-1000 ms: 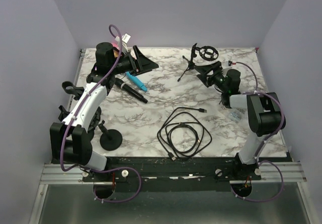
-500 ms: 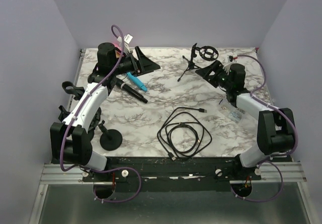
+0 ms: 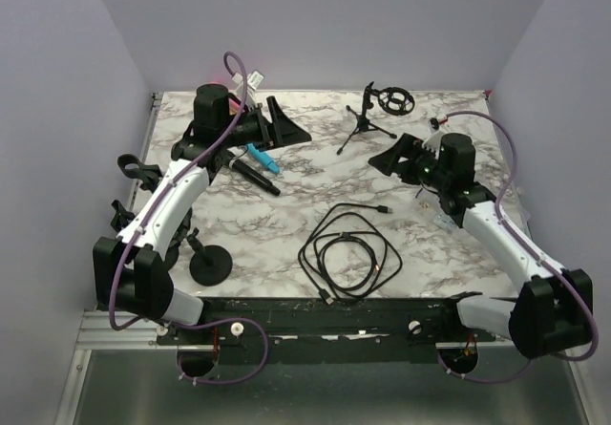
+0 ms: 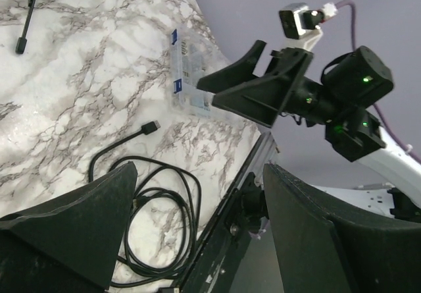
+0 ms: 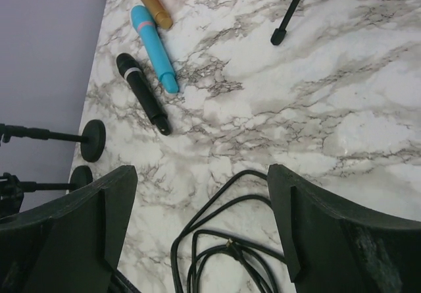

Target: Remove the microphone from the stand

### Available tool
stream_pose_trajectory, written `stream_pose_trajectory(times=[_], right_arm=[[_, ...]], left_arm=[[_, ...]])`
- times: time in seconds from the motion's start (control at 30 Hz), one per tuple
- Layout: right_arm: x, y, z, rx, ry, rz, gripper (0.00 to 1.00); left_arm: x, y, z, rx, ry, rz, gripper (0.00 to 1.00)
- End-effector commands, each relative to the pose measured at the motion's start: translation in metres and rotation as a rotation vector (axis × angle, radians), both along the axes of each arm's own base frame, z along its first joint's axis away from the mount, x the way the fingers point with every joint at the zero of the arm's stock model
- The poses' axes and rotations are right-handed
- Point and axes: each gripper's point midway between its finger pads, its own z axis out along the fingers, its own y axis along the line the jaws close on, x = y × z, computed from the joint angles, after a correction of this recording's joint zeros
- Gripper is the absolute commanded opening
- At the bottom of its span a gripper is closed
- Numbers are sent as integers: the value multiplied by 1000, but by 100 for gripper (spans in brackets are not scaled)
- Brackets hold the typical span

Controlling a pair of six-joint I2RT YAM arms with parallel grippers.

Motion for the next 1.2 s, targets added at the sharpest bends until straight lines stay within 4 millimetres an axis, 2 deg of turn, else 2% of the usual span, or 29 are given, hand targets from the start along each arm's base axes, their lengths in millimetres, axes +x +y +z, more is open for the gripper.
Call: stream_pose_trajectory(times=[0.0,0.13,0.37,0.47,0.57,0.67,0.77,0.93,1.17], right_arm=[[-39,-18,-5,-84,39,-15,89],[-69,-24,10,-82,29,-12,92],[-119,-55,48,-137,-62,-105,99],[-139,-60,62,-137,-101,-104,100],[-155,-57,78,-106,-160,-79,100],[-163,-58,93,-82,-211,-79,100],[-163,-65,106,-90,-237,-123,100],[-165,-72,128,-100,-282,-156,100],[-175,-88,163,-110,-382,-231,100]], left_arm=[[-13,-3,28,46,-144,13,80],[-27,-6,46,43,-221,10,80],[-56,-2,82,104,-450,55,80],[-69,9,100,106,-534,91,81],[-89,28,116,112,-623,158,82],[-112,52,127,122,-705,241,84],[-137,77,132,124,-767,332,86],[-171,111,125,79,-810,468,90],[-200,151,123,51,-863,636,93]])
